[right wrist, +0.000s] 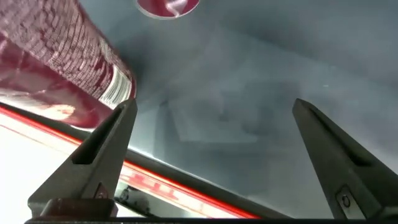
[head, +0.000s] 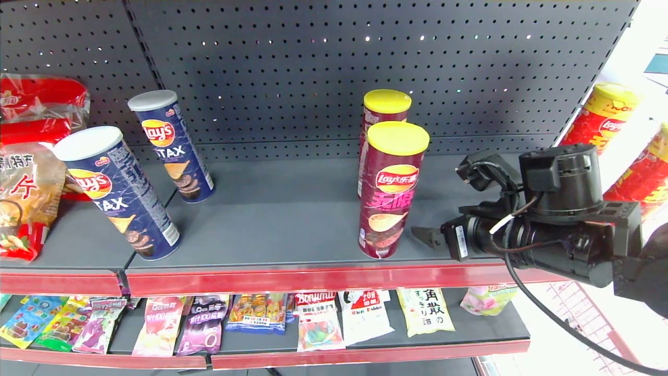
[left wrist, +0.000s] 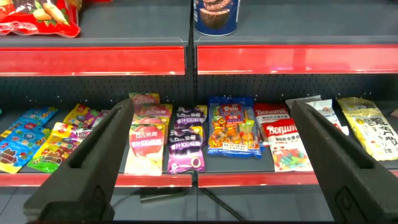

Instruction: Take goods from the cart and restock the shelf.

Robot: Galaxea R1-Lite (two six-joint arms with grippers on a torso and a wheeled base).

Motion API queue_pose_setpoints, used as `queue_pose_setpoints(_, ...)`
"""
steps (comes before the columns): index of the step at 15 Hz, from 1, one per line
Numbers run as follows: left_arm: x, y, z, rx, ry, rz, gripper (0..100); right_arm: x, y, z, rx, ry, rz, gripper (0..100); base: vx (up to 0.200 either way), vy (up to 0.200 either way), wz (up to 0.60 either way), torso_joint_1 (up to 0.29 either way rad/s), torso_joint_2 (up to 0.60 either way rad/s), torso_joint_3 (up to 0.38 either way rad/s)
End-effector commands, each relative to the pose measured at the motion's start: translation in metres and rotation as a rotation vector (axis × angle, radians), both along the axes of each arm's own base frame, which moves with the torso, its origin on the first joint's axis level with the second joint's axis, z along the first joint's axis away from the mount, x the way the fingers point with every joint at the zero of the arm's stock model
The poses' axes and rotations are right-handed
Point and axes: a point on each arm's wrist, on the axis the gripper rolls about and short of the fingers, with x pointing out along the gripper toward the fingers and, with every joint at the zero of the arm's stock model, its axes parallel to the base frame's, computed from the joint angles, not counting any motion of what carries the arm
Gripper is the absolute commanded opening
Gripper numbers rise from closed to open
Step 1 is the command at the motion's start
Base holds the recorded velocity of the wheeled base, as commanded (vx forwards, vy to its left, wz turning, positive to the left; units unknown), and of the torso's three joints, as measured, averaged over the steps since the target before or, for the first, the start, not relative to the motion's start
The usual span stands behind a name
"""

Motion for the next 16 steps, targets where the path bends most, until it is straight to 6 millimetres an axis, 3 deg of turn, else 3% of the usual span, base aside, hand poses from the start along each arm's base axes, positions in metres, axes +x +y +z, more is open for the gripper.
queue_pose_setpoints(1,0.0,0.0,0.0,0.0,0.001,0.001,100,0.001,0.001,-0.002,-0.006,0.006,0.003,100,0.0,0.0,0.0,0.0,0.0,0.0)
queue_pose_setpoints(16,0.0,0.0,0.0,0.0,0.002,0.001,100,0.004,0.021,0.0,0.0,-0.005,0.055,100,0.0,0.0,0.0,0.0,0.0,0.0)
